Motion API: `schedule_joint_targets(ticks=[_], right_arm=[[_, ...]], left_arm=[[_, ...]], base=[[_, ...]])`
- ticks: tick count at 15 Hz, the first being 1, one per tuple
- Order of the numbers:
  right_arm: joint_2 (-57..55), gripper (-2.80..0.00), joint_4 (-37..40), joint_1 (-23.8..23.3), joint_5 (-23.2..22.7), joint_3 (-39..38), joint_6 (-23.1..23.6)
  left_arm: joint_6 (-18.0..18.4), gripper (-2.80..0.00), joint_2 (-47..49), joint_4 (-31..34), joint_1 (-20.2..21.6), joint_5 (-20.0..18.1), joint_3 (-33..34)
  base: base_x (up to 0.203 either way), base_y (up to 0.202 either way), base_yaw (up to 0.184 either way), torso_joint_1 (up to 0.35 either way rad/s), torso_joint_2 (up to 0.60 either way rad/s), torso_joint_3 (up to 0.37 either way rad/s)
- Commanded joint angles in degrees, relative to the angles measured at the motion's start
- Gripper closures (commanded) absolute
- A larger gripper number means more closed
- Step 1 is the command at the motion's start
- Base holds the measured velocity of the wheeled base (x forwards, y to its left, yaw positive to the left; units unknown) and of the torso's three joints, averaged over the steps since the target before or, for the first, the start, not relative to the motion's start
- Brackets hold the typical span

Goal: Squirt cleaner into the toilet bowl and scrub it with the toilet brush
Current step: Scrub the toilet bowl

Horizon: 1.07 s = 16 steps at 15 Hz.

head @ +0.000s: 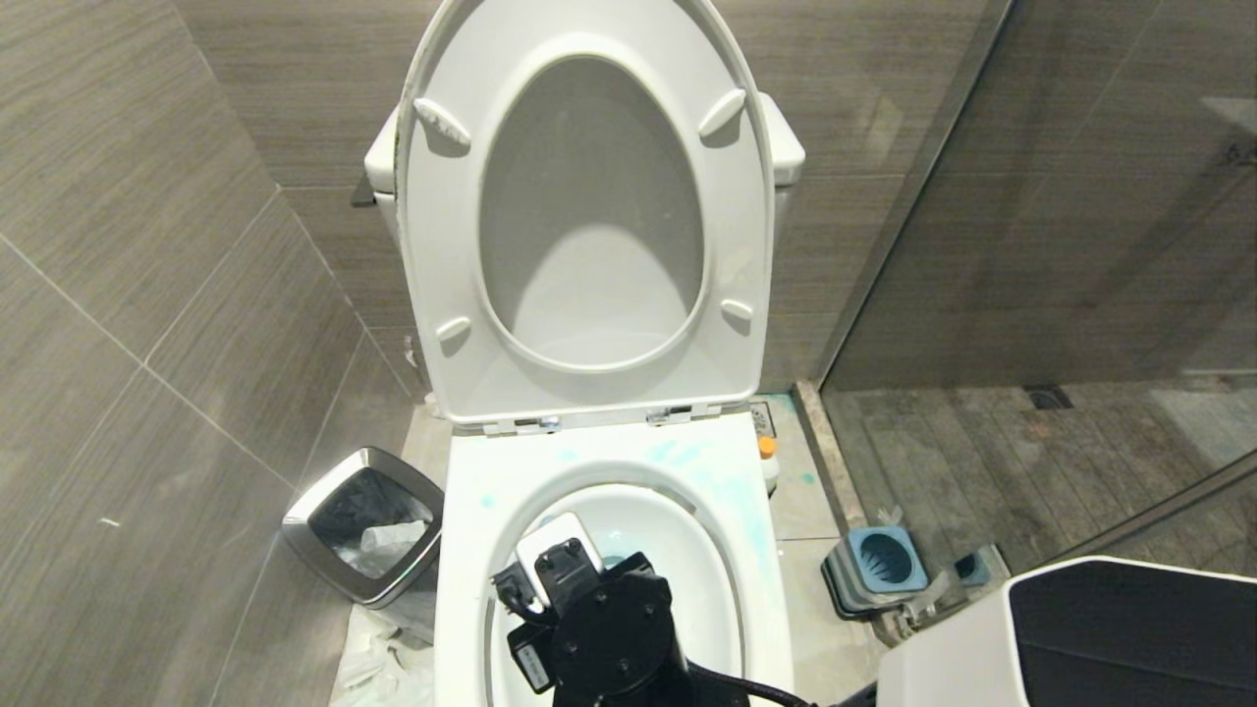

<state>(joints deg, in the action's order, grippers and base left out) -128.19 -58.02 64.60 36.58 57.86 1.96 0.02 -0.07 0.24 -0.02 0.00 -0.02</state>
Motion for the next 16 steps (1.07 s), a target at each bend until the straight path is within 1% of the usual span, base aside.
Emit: schedule_joint_targets(ticks=[1,4,7,10,16], right_arm=[[3.43,0.00,-1.88,-2.07,0.70,-4.48,0.00],[4.91,0.00,-3.04,-7.06,1.09,-5.43,0.53],[5.26,0.00,-3.49,-12.43,0.69,-3.59,2.77],[3.69,0.00,-3.50,-14.04,0.25,1.34,3.65],[-3.92,0.00,-3.24,-14.06,-0.41,13.58,6.20]], left_arm=[[-0.02,0.00,0.07,0.02,-0.02,0.00,-0.06],[-0.05,0.00,0.07,0.02,-0.03,0.00,0.01],[-0.02,0.00,0.07,0.02,0.02,0.00,0.02],[-0.02,0.00,0.07,0.02,0.02,0.00,0.02],[-0.02,0.00,0.07,0.02,0.02,0.00,0.02]], base=[[0.000,0.000,0.000,0.000,0.00,0.000],[0.000,0.000,0.000,0.000,0.00,0.000],[0.000,0.000,0.000,0.000,0.00,0.000],[0.000,0.000,0.000,0.000,0.00,0.000],[0.000,0.000,0.000,0.000,0.00,0.000]])
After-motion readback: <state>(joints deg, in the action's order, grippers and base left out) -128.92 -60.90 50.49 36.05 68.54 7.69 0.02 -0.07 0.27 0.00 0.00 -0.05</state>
